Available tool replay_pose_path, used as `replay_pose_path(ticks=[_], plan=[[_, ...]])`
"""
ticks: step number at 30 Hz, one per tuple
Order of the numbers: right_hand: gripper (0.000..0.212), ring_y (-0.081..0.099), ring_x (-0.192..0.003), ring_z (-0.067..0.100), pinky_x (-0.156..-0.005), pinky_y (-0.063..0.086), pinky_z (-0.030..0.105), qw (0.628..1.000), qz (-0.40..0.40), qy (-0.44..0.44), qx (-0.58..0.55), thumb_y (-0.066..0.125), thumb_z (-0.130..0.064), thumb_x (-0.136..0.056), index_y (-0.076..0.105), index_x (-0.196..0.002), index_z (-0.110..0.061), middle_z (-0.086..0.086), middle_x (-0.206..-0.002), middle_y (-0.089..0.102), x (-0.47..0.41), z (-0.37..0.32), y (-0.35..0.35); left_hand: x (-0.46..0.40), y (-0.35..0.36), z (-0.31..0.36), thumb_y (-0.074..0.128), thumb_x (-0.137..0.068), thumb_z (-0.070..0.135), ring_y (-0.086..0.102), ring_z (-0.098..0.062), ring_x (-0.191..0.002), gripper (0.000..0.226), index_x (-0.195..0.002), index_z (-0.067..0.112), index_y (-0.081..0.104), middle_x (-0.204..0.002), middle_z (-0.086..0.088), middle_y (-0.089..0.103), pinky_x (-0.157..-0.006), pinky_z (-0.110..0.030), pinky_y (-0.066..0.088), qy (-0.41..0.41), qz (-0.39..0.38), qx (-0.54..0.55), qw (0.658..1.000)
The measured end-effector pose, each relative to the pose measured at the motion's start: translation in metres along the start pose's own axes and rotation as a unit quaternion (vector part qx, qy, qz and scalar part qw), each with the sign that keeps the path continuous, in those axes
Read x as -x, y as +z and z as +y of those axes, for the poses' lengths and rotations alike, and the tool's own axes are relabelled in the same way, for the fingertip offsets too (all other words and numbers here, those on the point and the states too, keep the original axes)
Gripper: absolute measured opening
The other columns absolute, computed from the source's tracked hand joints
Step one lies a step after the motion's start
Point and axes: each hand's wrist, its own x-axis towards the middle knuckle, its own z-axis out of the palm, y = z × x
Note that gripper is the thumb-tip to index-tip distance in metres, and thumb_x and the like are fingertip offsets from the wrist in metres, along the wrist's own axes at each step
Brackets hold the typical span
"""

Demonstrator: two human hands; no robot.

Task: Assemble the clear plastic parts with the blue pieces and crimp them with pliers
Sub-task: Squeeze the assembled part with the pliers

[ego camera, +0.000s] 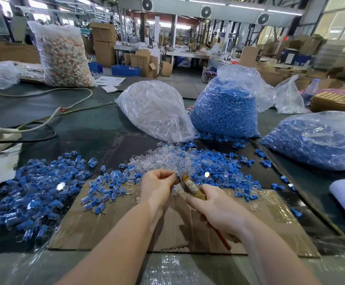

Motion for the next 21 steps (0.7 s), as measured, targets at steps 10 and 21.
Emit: replay_pose_path(ticks=[10,21], plan=[[0.030,0.044,-0.097,0.017,-0.084,0.040,0.030,0.966,0.181,0.075,0.167,0.056,-0.039,-0.089,0.048,-0.110,-0.019,0.002,-0.108,0.050,-0.004,0.037,0.001,-0.014,-0.057,-0.010,0.056,-0.093,0.023,0.051,-0.004,-0.064,0.016,-0.102,0.024,0.068,-0.079,0.009,0.063,-0.063,-0.021,0.037,0.186,0.183,-0.381,0.887],[0.057,0.045,-0.119,0.021,-0.099,0.040,0.032,0.919,0.217,0.103,0.314,0.044,-0.059,-0.089,0.039,-0.132,-0.022,0.005,-0.128,0.047,-0.006,0.054,0.017,-0.027,-0.084,-0.024,0.056,-0.091,0.027,0.035,-0.022,-0.101,0.024,-0.114,0.026,0.065,-0.106,-0.001,0.050,-0.088,-0.035,0.031,0.172,0.216,-0.530,0.802]])
